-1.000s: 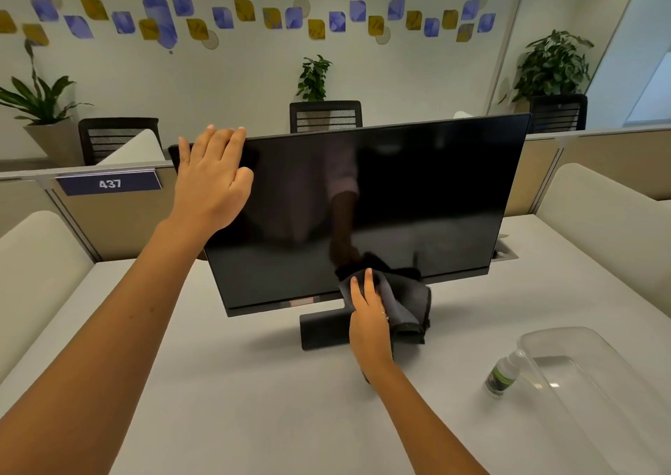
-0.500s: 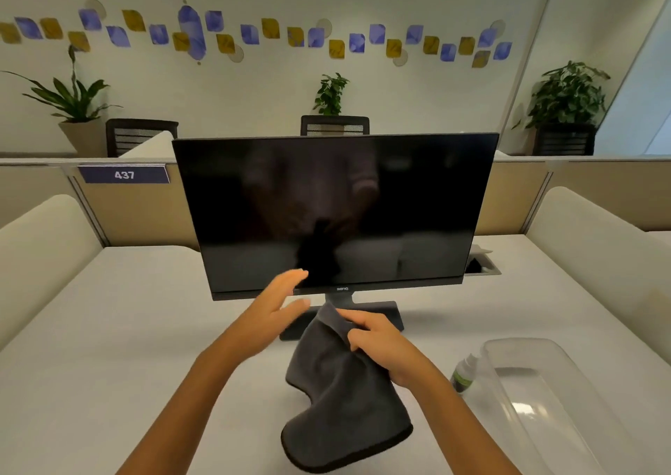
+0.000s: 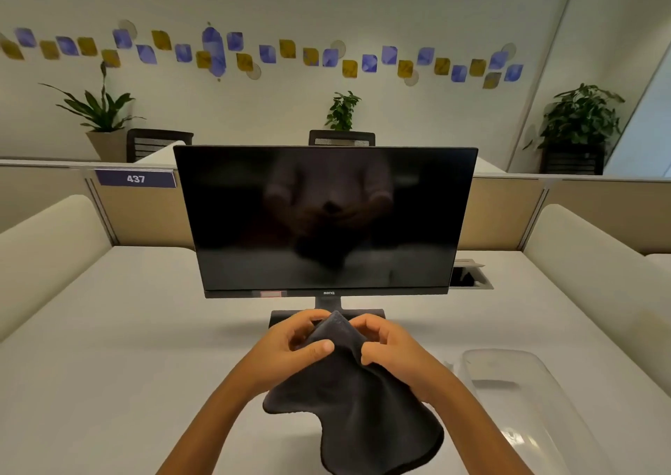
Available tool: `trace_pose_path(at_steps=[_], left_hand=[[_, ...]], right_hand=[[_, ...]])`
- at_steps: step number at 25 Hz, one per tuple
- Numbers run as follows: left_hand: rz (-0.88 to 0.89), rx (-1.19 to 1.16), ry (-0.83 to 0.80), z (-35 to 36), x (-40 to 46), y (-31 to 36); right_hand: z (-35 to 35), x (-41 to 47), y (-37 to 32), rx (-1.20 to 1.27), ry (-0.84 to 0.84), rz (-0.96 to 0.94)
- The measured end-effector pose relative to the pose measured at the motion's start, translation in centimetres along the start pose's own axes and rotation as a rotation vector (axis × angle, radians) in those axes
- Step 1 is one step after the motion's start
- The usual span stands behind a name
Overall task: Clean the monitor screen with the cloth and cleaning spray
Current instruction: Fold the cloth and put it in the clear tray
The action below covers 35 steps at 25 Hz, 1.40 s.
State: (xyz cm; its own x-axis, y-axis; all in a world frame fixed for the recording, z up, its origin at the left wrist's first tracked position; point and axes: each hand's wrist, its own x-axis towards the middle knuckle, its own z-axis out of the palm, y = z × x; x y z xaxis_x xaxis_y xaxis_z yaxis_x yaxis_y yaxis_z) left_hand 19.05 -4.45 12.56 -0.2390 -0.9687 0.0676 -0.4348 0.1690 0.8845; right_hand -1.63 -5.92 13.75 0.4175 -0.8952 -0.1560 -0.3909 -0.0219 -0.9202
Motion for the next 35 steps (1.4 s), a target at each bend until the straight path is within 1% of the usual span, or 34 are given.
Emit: trace_pose_path(at_steps=[3, 6, 8, 9, 11, 13, 16, 19, 21, 24, 27, 28, 30, 33, 35], left_hand=[[0.082, 0.059, 0.105, 0.9, 0.1, 1.2], [0.109, 0.027, 0.238, 1.0, -0.4, 2.3], [0.122, 0.002, 0.287, 0.9, -1.1, 2.5], [0.131, -0.003, 0.297, 0.8, -1.4, 2.5], [0.139, -0.02, 0.304, 0.4, -2.1, 2.2], [0.111, -0.057, 0.34, -0.1, -2.9, 1.4], [0.053, -0.068, 0.385, -1.1, -4.2, -0.4], [0.045, -0.018, 0.347, -2.1, -5.5, -1.9], [0.032, 0.002, 0.31, -2.8, -6.3, -2.6], [-0.007, -0.016, 0.271, -4.1, -7.2, -3.3], [-0.107, -0.05, 0.142, -5.0, -7.3, -4.7], [-0.146, -0.022, 0.096, -4.9, -7.3, -5.5], [-0.214, 0.117, 0.046, -4.2, -7.0, -7.4], [-0.252, 0.322, 0.096, -2.6, -5.8, -9.9], [-0.288, 0.313, 0.174, -2.1, -4.8, -10.6]], right_hand=[[-0.3, -0.4, 0.7, -0.066, 0.016, -0.039], [-0.5, -1.2, 1.5, -0.174, -0.026, -0.072], [-0.2, -1.8, 2.6, -0.261, -0.065, -0.071], [-0.1, -2.0, 3.3, -0.297, -0.052, -0.078], [-0.1, -2.3, 4.4, -0.33, 0.046, -0.111], [-0.6, -2.6, 4.6, -0.307, 0.149, -0.151], [-0.9, -2.9, 4.1, -0.244, 0.24, -0.211], [-0.3, -3.4, 3.3, -0.232, 0.352, -0.228], [-0.1, -3.8, 2.5, -0.218, 0.378, -0.238], [-0.1, -4.1, 1.8, -0.142, 0.33, -0.176], [0.5, -3.3, 2.4, -0.141, 0.255, -0.062], [1.0, -2.8, 2.9, -0.162, 0.225, -0.008], [2.5, -1.7, 4.7, -0.244, 0.17, 0.064], [4.5, -0.1, 6.5, -0.387, 0.175, 0.072], [5.2, 0.7, 6.8, -0.434, 0.232, 0.067]])
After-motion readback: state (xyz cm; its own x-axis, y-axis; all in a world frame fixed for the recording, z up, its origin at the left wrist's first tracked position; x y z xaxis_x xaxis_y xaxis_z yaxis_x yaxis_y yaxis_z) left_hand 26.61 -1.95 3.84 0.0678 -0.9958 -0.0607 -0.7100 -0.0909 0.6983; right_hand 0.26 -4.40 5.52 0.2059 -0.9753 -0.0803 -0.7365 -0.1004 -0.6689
